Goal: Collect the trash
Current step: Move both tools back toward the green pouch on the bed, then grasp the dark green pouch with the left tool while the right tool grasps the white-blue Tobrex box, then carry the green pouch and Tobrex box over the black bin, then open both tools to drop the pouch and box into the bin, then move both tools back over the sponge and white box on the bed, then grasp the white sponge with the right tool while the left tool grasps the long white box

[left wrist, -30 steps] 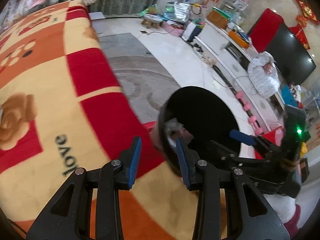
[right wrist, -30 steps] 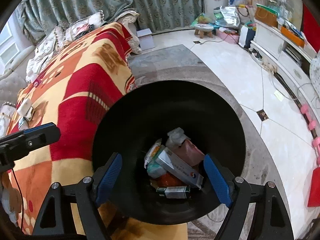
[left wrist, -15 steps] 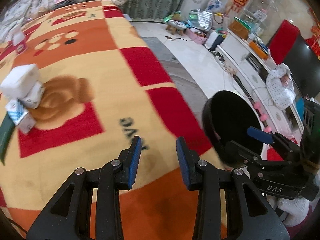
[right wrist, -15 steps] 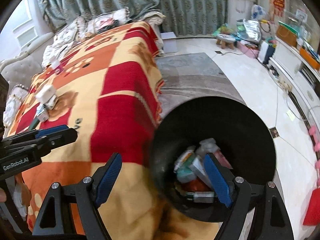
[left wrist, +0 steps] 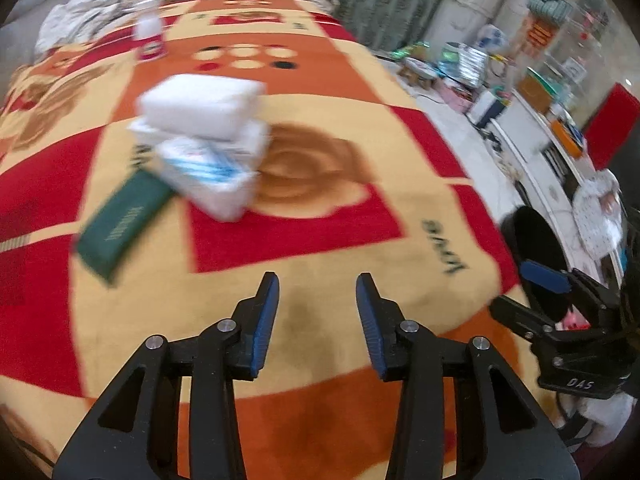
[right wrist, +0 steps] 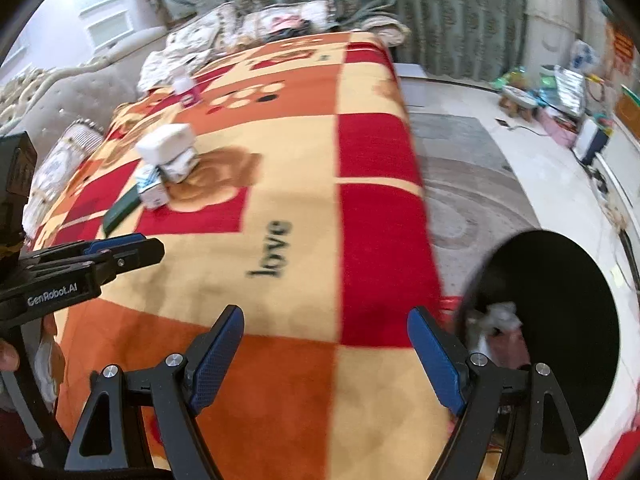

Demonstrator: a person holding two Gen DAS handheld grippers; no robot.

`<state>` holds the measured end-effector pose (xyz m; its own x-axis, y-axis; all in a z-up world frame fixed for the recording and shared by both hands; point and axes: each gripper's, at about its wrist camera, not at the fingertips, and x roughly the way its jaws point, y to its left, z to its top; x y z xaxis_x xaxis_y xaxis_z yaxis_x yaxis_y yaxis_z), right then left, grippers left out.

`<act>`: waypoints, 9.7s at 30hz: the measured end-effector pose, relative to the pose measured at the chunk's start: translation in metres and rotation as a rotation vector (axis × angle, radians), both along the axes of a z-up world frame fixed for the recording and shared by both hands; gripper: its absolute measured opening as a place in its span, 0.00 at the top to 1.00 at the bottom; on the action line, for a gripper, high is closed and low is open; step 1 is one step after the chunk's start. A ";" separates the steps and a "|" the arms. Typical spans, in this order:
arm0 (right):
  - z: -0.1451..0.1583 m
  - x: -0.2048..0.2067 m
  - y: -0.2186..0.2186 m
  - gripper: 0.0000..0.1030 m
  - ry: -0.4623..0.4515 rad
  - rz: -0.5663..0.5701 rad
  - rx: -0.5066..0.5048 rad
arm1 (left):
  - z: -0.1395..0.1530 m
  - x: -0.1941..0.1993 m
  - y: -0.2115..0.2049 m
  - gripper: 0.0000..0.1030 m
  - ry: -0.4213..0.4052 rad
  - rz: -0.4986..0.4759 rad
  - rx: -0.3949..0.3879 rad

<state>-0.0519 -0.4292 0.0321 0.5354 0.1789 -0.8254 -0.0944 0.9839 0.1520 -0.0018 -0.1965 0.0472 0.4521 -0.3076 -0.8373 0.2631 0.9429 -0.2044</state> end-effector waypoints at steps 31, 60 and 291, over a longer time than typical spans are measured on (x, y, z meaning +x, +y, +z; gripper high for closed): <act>0.003 0.112 0.155 0.20 -0.029 0.282 0.019 | -0.024 0.078 0.098 0.54 -0.022 0.028 0.143; 0.004 0.094 0.163 0.68 -0.026 0.355 0.044 | -0.001 0.021 0.102 0.58 -0.037 0.059 0.026; 0.022 0.161 0.120 0.35 -0.070 0.408 -0.072 | 0.001 0.200 0.104 0.58 -0.026 0.308 0.095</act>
